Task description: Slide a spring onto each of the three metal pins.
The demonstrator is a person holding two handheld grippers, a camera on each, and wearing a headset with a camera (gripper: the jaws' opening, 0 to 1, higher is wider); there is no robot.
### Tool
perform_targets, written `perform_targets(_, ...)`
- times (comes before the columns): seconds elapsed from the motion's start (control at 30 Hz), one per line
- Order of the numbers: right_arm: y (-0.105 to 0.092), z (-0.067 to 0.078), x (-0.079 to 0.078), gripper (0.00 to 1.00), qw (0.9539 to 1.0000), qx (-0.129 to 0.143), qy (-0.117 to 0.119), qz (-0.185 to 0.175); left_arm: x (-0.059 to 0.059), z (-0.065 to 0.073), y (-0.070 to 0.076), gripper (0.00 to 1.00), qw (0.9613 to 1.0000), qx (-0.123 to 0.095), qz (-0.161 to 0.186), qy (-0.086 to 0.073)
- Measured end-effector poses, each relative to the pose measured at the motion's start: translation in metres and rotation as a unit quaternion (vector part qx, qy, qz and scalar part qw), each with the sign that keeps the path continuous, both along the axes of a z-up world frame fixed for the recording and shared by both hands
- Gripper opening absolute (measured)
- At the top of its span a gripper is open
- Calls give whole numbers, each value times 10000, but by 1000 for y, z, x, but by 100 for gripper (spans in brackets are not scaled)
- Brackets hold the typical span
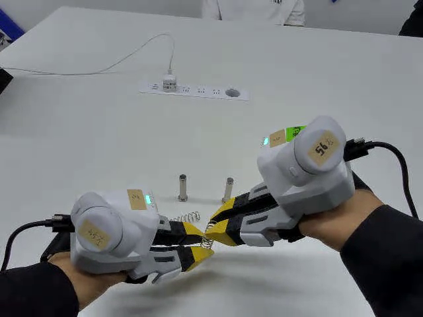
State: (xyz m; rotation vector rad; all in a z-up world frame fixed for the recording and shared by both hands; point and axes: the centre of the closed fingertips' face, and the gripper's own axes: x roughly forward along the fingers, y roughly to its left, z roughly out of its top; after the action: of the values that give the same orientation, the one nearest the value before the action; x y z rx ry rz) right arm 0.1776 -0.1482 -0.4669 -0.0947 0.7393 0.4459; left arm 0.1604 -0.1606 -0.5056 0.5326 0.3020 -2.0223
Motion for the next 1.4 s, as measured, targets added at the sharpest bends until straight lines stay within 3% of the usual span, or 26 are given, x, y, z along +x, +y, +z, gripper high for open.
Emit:
perform_targets(0.03,1,1,1,12,10000,10,-27,6,-2,1,-1,11,10000,14,-3,65)
perform_targets(0.23,2,4,4,11,9999,-15,-118,0,-5,3,-3,11,9999,-25,-24,113)
perform_targets(0.53,0,7,4,11,9998,-4,-168,-56,-3,5,-4,13,9999,-99,13,62)
perform_targets(0.9,-10,15,6,11,9995,-43,-274,-176,11,6,-4,26,9994,-114,305,74)
perform_targets(1.4,-42,38,11,11,9961,-113,-618,-614,30,7,2,41,9968,-104,754,259)
